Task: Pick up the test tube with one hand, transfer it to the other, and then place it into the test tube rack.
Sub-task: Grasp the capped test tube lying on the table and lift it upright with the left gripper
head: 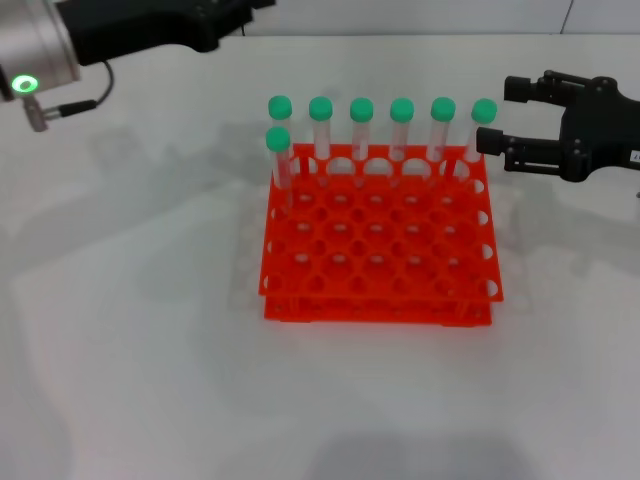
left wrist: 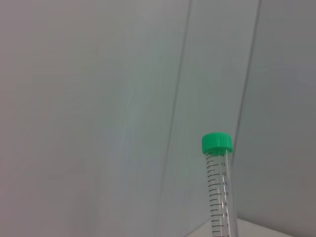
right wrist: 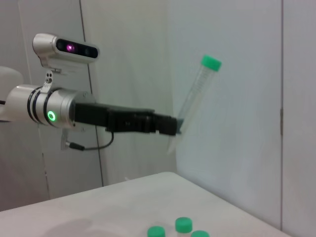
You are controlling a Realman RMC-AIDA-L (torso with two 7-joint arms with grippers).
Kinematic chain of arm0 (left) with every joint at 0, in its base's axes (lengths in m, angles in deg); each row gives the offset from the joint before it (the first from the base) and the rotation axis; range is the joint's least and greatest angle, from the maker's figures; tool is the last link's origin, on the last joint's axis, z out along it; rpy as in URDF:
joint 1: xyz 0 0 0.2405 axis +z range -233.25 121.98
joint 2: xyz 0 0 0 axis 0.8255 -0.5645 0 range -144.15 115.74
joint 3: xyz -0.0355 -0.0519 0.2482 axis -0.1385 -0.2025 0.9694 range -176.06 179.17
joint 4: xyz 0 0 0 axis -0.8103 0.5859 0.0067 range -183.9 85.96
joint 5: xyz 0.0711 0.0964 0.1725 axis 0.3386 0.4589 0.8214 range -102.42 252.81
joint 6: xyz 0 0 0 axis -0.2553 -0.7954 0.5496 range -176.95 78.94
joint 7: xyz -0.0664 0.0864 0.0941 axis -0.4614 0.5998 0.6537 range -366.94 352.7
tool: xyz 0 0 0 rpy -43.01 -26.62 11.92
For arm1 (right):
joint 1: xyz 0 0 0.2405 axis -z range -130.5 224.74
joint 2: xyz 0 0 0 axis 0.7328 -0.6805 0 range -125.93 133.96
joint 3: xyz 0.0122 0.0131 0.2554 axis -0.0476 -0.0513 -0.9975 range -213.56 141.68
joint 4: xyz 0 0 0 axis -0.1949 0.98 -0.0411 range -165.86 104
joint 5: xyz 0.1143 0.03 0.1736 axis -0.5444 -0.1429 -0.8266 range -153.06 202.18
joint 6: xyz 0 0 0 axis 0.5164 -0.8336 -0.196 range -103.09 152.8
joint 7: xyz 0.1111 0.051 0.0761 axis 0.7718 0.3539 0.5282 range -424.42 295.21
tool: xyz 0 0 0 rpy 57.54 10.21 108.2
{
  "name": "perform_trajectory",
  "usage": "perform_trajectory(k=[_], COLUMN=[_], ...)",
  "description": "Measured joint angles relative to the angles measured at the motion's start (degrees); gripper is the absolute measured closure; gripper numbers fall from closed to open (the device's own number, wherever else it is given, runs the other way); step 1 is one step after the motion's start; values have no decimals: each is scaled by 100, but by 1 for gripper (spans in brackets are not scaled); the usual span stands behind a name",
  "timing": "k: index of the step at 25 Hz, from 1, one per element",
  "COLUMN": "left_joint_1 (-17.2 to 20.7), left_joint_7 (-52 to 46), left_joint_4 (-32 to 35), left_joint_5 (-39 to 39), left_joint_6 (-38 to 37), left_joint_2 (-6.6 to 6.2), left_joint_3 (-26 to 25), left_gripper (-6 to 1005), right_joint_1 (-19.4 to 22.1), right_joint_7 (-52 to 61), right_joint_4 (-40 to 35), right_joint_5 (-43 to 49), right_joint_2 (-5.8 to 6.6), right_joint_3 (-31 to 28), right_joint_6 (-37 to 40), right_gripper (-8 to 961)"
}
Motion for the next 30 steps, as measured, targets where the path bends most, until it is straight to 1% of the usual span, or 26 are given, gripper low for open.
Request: perform_trajectory(k=[3,6,9,16,22,27,30], left_joint_1=[-140,-251,-293,-340,-296,-210,-154], left_joint_7=[122,218,334,443,511,732,860], left_joint_4=[-167,-314,-336,-374,-372,-372,-375], left_joint_5=[15,19,9,18,-26,-58,-115], left_joint_6=[134,231,255,228,121,4,-65], left_joint_2=[29,49,134,239,260,306,310], left_joint_3=[179,487,719,881,955,918,909], left_gripper=[817,817,817,817,817,817,817], right_joint_1=[-10,-12,-3,88,87,70,47], right_joint_7=[-27,-47,-111,-167,-144,-141,-141], right_joint_4=[-5,-7,-13,-145,-233,-278,-297], right_joint_5=[-40,-130,-186,-318,-387,-389,-433], right_joint_2=[-1,4,6,8,10,16,17], right_joint_3=[-76,-123,-190,-325,-338,-336,-336], right_joint_6=[-4,-5,10,87,140,151,151], right_gripper=[206,207,207,208,208,209,209])
